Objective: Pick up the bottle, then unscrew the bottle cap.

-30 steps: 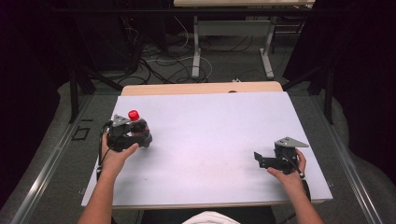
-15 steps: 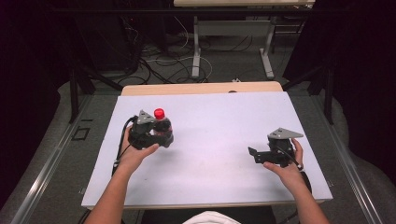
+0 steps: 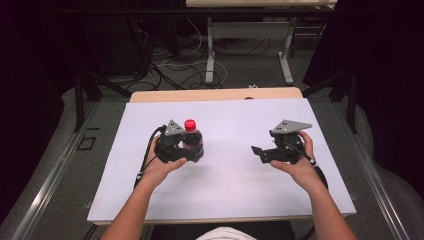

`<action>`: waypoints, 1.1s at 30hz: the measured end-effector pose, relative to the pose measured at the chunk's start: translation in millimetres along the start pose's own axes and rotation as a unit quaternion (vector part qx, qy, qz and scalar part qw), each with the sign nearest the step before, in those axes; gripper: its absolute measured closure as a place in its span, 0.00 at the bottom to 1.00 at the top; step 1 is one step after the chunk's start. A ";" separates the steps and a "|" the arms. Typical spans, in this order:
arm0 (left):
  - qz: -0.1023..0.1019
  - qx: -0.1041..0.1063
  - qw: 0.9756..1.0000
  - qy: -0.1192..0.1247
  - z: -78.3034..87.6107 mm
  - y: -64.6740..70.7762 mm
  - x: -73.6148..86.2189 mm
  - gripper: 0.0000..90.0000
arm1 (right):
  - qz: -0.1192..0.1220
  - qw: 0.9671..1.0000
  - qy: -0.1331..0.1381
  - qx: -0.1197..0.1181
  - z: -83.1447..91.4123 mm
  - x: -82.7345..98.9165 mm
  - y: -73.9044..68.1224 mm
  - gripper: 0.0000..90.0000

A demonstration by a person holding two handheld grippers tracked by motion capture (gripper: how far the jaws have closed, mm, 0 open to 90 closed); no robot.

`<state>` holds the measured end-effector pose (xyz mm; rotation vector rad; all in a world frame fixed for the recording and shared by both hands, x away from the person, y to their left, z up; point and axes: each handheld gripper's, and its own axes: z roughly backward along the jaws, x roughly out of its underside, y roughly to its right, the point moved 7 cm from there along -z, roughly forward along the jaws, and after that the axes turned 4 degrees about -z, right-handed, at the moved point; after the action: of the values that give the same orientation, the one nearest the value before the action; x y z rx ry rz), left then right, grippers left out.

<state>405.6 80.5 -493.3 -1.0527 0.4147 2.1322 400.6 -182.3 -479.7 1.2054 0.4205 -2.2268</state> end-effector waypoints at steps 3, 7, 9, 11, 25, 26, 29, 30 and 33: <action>-0.008 0.010 1.000 0.003 0.1 8.0 -1.4 0.33 | 0.009 1.000 -0.004 -0.016 -1.2 -10.7 -10.8 0.19; -0.015 0.023 1.000 0.004 -1.5 20.7 -0.9 0.33 | 0.019 0.999 0.004 -0.032 -4.1 -24.8 -24.5 0.25; -0.025 0.027 0.999 0.001 -2.8 25.1 -0.1 0.33 | 0.024 0.999 0.006 -0.041 -5.0 -30.7 -30.9 0.28; -0.030 0.032 0.999 0.000 -4.4 30.2 0.7 0.33 | 0.023 0.998 0.009 -0.049 -5.5 -36.4 -36.7 0.31; -0.037 0.052 0.998 -0.001 -16.7 54.0 11.0 0.33 | 0.009 0.995 0.018 -0.101 -5.7 -62.2 -68.6 0.44; -0.041 0.051 0.998 -0.003 -17.9 54.4 11.9 0.33 | 0.011 0.995 0.015 -0.102 -5.8 -63.3 -71.2 0.44; -0.040 0.053 0.998 -0.007 -21.3 58.0 14.6 0.33 | 0.020 0.994 0.018 -0.105 -6.5 -68.5 -77.1 0.45; -0.043 0.053 0.998 -0.008 -22.4 58.4 15.0 0.33 | 0.021 0.994 0.016 -0.107 -6.5 -69.4 -80.3 0.45; -0.044 0.055 0.997 -0.010 -25.1 61.7 16.3 0.33 | 0.035 0.993 0.011 -0.109 -8.0 -70.9 -90.4 0.45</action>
<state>368.6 31.1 -523.1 -0.9687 0.4621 2.0166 381.2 -83.3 -424.1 1.1133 0.6037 -2.0490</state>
